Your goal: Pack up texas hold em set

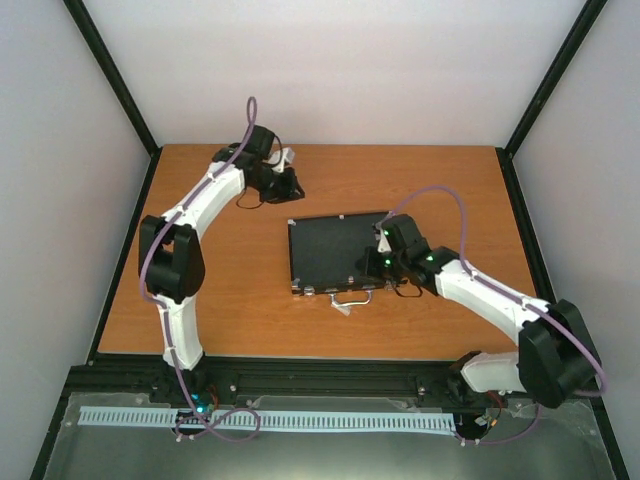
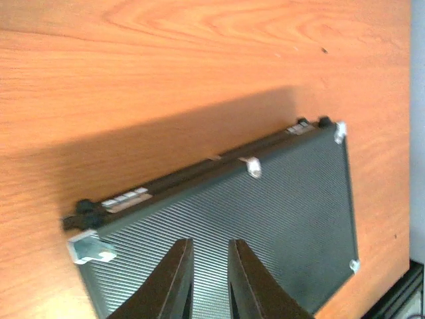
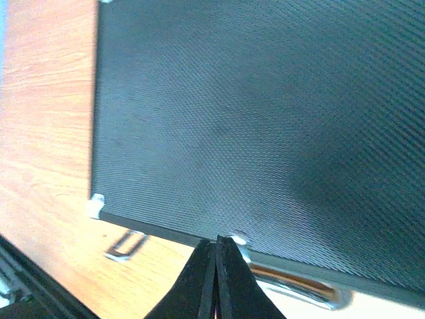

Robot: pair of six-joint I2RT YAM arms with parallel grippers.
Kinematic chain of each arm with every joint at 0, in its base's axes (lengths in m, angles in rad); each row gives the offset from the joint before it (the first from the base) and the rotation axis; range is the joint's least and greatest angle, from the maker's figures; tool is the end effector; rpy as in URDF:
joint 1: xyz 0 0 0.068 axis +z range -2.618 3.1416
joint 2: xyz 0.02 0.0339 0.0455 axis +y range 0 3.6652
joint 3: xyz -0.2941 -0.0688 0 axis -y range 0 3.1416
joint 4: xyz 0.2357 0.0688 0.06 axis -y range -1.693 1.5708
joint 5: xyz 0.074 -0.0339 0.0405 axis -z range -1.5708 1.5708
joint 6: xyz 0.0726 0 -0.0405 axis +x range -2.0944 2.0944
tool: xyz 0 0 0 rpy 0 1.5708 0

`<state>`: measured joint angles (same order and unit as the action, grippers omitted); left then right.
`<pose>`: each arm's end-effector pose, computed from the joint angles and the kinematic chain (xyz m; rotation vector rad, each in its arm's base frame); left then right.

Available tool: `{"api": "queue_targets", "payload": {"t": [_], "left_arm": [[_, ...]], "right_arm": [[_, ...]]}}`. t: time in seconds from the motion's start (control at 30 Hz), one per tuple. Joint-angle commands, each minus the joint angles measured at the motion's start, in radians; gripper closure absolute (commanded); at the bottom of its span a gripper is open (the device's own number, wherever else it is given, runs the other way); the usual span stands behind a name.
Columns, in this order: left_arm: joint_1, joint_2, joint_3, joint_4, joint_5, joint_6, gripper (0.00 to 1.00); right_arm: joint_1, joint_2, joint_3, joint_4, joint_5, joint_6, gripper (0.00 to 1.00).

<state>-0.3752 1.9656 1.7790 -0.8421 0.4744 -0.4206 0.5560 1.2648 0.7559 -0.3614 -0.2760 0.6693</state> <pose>0.4041 -0.1948 0.2815 0.1195 2.6907 -0.8883 0.2097 0.1536 0.2215 0.0155 2.5987 0.8401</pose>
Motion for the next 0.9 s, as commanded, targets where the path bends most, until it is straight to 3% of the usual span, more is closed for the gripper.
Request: {"api": "queue_targets", "payload": {"t": [0.0, 0.27, 0.87], "left_arm": [[0.055, 0.070, 0.007, 0.022, 0.017, -0.023, 0.83], [0.070, 0.244, 0.079, 0.057, 0.090, -0.042, 0.86], [0.071, 0.306, 0.024, 0.063, 0.108, 0.027, 0.88]], "right_arm": [[0.060, 0.078, 0.113, 0.053, -0.029, -0.035, 0.97], [0.154, 0.256, 0.292, 0.009, -0.098, -0.104, 0.97], [0.281, 0.474, 0.423, -0.024, -0.178, -0.145, 0.97]]}}
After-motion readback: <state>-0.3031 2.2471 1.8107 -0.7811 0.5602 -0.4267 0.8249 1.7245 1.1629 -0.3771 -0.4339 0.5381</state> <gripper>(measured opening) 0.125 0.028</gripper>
